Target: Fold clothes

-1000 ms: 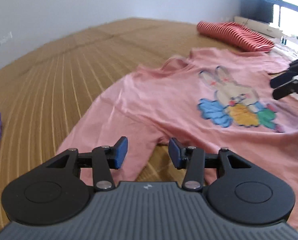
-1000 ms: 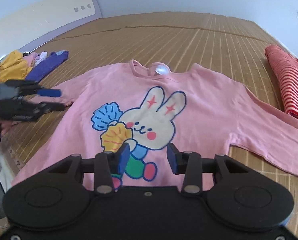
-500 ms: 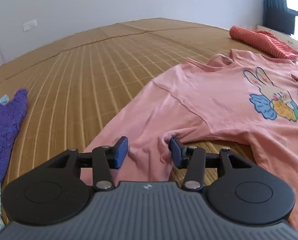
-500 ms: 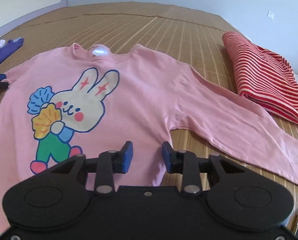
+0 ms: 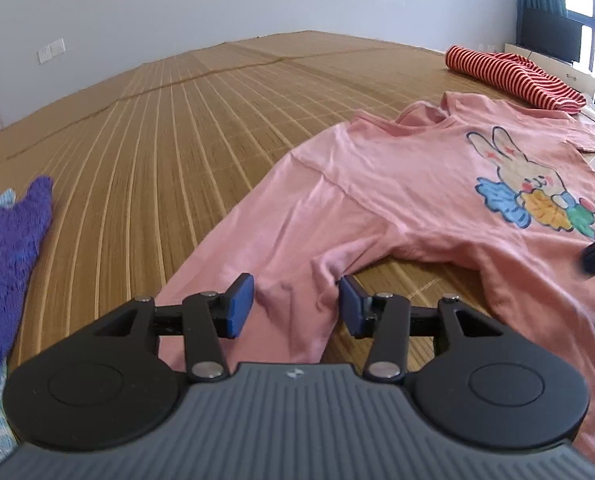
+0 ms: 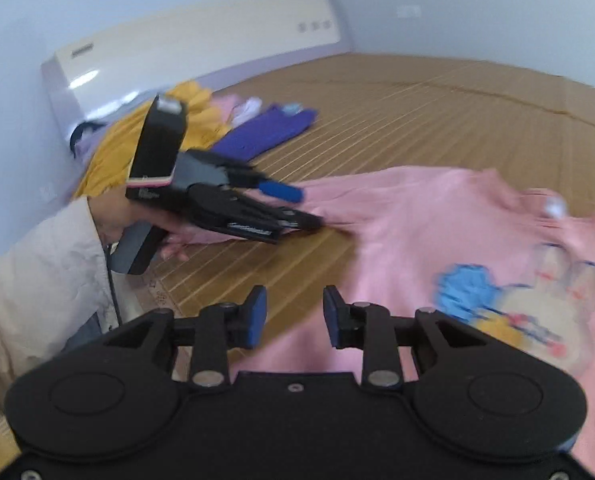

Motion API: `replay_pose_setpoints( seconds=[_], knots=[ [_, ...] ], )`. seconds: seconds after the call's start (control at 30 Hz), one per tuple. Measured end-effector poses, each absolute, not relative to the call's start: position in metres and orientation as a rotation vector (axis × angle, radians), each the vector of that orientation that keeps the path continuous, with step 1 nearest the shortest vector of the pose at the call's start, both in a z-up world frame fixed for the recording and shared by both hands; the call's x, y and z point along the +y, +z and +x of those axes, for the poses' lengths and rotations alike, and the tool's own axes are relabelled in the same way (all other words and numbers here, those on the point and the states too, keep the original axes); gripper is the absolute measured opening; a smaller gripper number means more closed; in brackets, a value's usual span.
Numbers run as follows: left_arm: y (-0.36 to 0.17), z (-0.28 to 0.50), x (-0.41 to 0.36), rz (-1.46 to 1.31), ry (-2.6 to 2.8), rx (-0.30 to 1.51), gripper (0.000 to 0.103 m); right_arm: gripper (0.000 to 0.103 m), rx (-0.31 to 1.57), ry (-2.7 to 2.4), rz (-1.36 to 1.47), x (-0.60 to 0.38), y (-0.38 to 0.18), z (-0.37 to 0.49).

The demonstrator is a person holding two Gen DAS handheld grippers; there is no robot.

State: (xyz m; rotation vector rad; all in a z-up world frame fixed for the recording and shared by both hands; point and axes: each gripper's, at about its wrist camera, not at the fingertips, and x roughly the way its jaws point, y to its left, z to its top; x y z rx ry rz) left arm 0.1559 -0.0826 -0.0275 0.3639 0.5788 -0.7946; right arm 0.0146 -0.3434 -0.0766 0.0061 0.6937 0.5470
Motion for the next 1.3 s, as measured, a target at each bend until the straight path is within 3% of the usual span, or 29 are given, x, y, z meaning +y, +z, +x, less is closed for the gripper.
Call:
replay_pose_setpoints(
  seconds=[0.17,0.37,0.67,0.73,0.97,1.3],
  knots=[
    [-0.032,0.167,-0.073,0.314,-0.791,0.596,0.053,0.030,0.758,0.383,-0.080,-0.319,-0.107,0.055],
    [-0.034,0.178,-0.076,0.319,-0.759,0.590,0.056,0.029,0.834,0.521,0.018,-0.329,-0.120,0.052],
    [-0.030,0.175,-0.071,0.302,-0.750,0.603,0.056,0.030,0.808,0.577,0.119,-0.348,-0.108,0.033],
    [-0.027,0.167,-0.069,0.292,-0.768,0.596,0.056,0.035,0.774,0.573,0.109,-0.351,-0.094,0.021],
    [-0.014,0.139,-0.062,0.257,-0.832,0.572,0.056,0.045,0.739,0.311,0.110,-0.446,-0.067,-0.037],
    [-0.009,0.075,-0.097,0.273,-1.077,0.546,0.058,0.046,0.779,0.073,0.189,-0.531,-0.080,-0.106]
  ],
)
